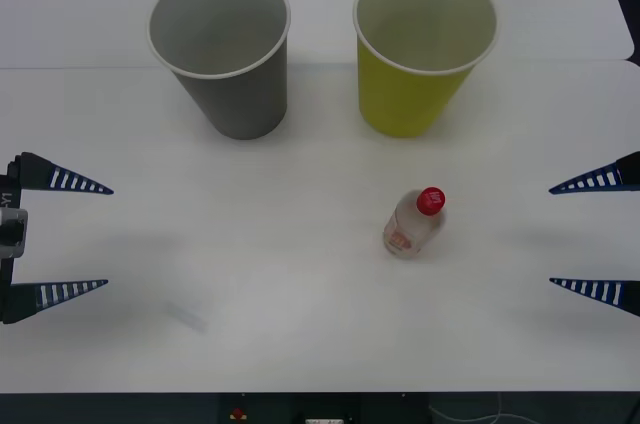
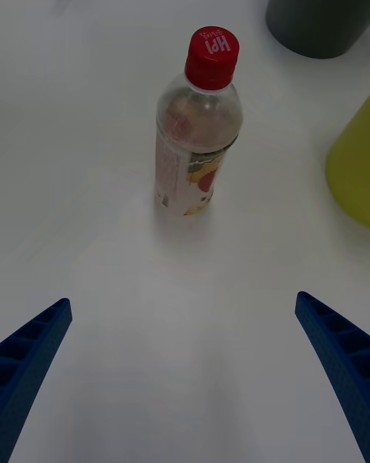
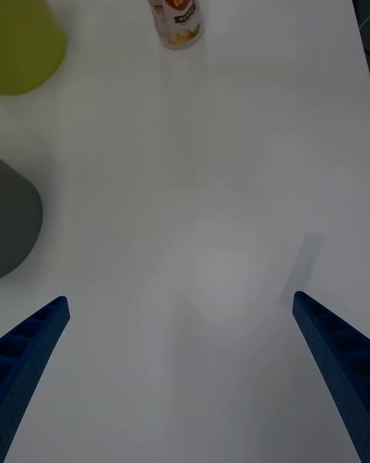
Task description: Put the can into the green bin and the plastic bottle into the gray bin
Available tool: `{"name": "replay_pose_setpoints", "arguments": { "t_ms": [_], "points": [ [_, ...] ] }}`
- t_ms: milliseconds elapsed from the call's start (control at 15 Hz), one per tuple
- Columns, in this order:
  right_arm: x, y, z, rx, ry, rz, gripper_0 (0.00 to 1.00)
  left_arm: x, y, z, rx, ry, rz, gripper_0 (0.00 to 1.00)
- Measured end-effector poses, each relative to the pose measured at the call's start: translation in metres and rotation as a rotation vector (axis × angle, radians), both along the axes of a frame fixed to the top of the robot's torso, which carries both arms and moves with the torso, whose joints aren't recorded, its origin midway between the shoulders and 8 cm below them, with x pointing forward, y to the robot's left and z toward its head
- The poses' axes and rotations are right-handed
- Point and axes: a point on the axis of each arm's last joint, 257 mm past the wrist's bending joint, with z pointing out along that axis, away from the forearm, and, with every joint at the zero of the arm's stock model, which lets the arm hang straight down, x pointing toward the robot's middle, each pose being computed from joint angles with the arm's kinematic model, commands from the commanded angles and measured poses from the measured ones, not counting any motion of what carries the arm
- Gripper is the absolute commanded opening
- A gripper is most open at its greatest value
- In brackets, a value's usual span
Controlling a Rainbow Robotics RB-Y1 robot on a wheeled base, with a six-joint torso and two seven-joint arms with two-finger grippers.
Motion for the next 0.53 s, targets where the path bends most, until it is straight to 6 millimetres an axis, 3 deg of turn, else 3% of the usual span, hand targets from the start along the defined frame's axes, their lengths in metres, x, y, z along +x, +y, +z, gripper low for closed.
{"name": "replay_pose_setpoints", "arguments": {
  "t_ms": [533],
  "points": [
    [-0.0011, -0.003, 0.0013, 0.026, 0.01, -0.008, 1.0, 0.0, 0.0, 0.0, 0.0, 0.0, 0.0, 1.0]
  ]
}}
